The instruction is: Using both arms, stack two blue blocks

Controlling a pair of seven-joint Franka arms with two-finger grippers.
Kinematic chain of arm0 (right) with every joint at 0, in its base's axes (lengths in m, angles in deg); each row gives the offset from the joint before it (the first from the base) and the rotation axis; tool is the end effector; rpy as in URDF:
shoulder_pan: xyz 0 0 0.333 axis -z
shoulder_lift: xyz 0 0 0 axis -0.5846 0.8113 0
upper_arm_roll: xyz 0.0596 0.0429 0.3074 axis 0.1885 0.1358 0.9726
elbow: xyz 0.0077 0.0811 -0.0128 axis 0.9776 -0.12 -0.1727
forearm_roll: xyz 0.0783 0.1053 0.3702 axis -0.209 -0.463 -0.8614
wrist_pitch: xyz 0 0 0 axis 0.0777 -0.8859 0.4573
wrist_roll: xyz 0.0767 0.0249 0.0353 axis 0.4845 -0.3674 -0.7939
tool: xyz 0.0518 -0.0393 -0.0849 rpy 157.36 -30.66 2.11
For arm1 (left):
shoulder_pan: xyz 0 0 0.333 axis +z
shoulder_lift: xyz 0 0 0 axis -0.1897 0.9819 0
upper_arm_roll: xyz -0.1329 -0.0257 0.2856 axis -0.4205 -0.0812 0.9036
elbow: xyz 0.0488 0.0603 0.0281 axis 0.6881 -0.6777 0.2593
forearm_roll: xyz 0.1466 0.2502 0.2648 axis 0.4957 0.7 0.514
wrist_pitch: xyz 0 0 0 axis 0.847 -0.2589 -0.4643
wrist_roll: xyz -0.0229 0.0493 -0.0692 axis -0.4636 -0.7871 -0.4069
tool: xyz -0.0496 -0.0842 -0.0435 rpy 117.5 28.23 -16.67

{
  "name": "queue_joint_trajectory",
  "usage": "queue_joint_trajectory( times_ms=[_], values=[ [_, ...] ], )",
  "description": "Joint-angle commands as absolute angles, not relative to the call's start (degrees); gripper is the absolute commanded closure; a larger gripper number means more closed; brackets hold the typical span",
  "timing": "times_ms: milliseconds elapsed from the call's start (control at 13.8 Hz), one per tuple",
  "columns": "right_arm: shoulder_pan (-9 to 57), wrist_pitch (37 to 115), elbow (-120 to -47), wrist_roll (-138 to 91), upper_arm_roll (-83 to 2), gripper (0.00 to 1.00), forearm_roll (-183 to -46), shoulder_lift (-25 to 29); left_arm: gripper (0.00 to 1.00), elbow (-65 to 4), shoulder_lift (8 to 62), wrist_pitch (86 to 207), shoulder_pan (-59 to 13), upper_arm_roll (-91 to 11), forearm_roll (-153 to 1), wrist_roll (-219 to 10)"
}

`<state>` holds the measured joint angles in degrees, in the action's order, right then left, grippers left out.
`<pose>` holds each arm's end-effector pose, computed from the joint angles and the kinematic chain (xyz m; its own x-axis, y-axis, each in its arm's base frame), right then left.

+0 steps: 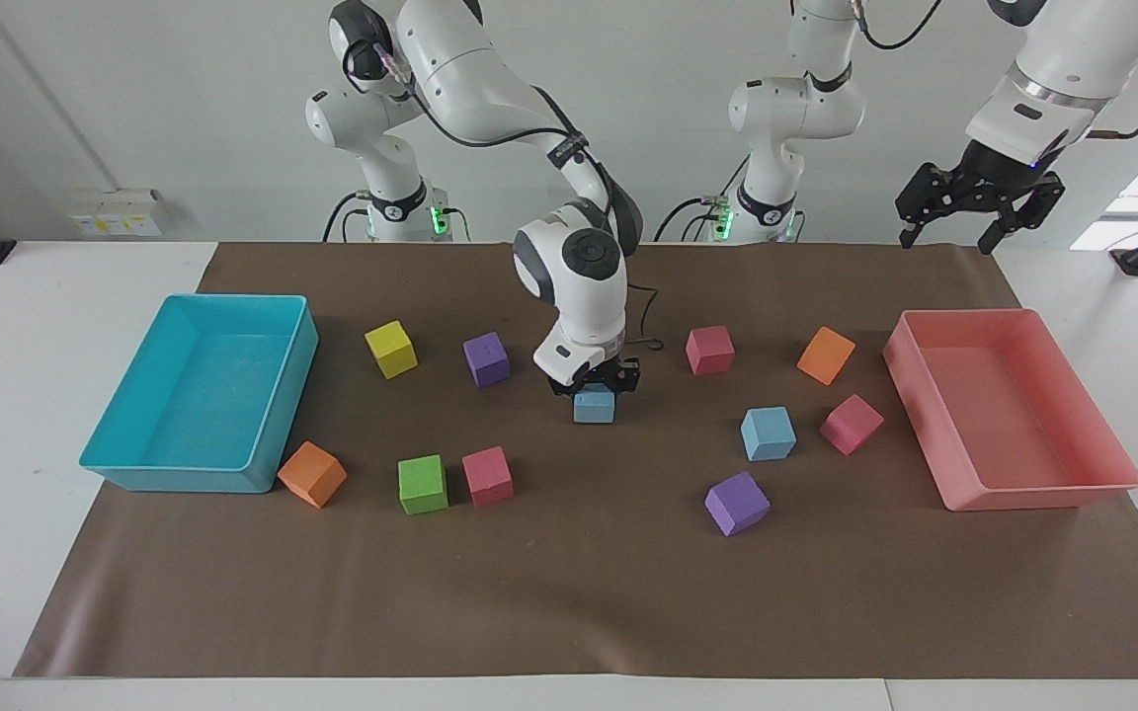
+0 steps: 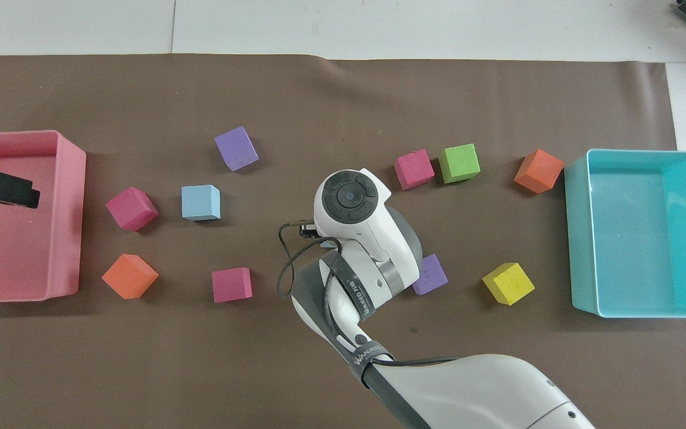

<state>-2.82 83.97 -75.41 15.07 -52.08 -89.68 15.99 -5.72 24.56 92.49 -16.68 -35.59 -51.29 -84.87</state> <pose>0.5538 0.3919 0.3110 0.9997 0.0179 -0.0171 0.0171 -0.9989 -0.0430 0.5383 -0.0401 0.6705 0.9884 -0.1506 0.0174 -0.1509 -0.9884 0.0152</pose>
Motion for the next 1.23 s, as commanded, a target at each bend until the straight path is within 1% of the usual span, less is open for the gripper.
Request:
queue_joint_trajectory(
  times_ms=[0,362,580,942,1014,1087,1159],
  values=[
    [-3.33,85.65,-76.92,12.79,-52.15,1.00,-88.04,15.31,0.00,-6.13,23.86,92.06,-15.85,-36.20,-50.81,-84.18],
    [-3.42,87.76,-78.94,10.67,-52.15,1.00,-88.11,14.69,0.00,-5.95,23.78,90.04,-16.12,-36.29,-50.81,-84.44],
    [-3.25,87.67,-78.94,11.72,-52.15,1.00,-88.99,14.78,0.00,-5.86,24.39,94.59,-16.12,-36.47,-51.24,-84.53],
    [-3.16,87.23,-78.94,15.33,-52.15,0.99,-89.00,14.78,0.00,-5.95,26.05,97.77,-16.47,-36.56,-51.33,-84.97],
    [-3.07,87.06,-78.94,15.33,-52.15,0.70,-89.00,14.78,0.00,-5.95,26.58,98.65,-16.56,-36.56,-51.42,-86.19],
    [-2.72,87.05,-78.94,15.24,-52.15,0.01,-88.91,14.87,0.00,-5.95,27.20,99.96,-16.73,-36.56,-51.33,-87.25],
    [-2.63,87.32,-78.77,15.07,-52.15,0.00,-88.82,14.87,0.00,-5.95,28.42,100.93,-16.73,-36.64,-51.77,-88.04]
  ],
)
